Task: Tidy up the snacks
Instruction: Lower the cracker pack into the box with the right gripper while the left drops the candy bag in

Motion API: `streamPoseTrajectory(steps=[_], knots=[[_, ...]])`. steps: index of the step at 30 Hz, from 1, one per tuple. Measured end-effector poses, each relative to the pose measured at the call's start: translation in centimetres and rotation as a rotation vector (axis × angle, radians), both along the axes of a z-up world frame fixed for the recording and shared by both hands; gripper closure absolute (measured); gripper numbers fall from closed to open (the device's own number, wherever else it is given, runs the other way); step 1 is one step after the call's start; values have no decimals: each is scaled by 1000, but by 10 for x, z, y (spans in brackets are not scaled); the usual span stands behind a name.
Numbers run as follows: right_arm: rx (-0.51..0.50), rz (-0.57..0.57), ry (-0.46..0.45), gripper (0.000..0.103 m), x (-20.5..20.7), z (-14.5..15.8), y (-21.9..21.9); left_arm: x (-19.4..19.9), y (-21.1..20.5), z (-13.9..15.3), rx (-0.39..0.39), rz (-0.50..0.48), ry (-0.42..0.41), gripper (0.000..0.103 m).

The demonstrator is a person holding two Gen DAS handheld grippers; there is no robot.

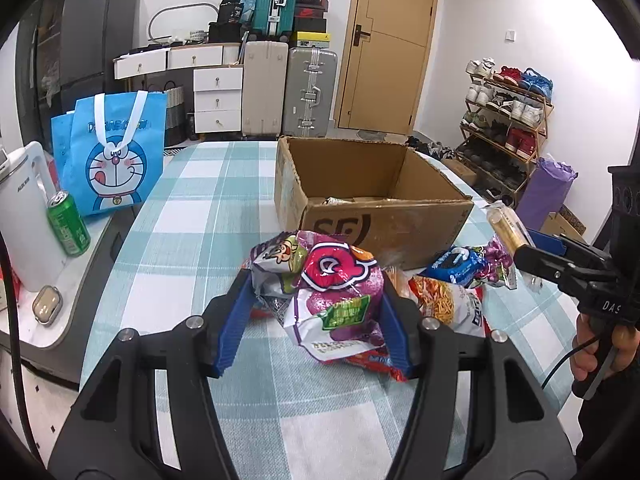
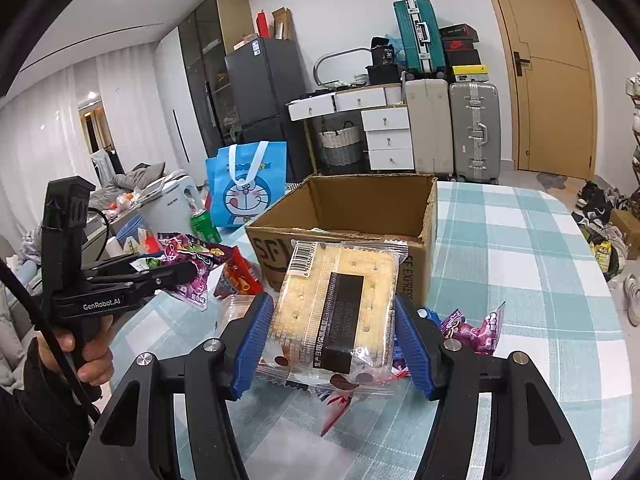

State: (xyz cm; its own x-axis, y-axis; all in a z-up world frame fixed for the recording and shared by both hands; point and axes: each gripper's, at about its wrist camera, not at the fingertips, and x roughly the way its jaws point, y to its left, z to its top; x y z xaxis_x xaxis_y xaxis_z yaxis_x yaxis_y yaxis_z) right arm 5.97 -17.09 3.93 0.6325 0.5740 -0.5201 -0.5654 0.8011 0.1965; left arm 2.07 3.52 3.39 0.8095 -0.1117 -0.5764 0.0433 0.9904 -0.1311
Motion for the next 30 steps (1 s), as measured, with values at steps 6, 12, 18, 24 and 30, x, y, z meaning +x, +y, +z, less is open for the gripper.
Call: streamPoseTrajectory(steps=[6, 12, 18, 24, 30], knots=[[-1, -12, 2, 42, 10, 0, 1, 15, -7, 3, -2, -12, -1, 47], [6, -22, -2, 42, 19, 2, 6, 29, -15, 11, 5, -17, -10, 47], [11, -23, -10, 42, 30, 6, 14, 45, -23, 22, 19, -22, -21, 46], [17, -38, -24, 42, 40, 14, 20, 67, -28, 31, 5, -25, -22, 46], [1, -62, -37, 41, 52, 20, 25, 95, -33, 36, 9, -10, -23, 46]])
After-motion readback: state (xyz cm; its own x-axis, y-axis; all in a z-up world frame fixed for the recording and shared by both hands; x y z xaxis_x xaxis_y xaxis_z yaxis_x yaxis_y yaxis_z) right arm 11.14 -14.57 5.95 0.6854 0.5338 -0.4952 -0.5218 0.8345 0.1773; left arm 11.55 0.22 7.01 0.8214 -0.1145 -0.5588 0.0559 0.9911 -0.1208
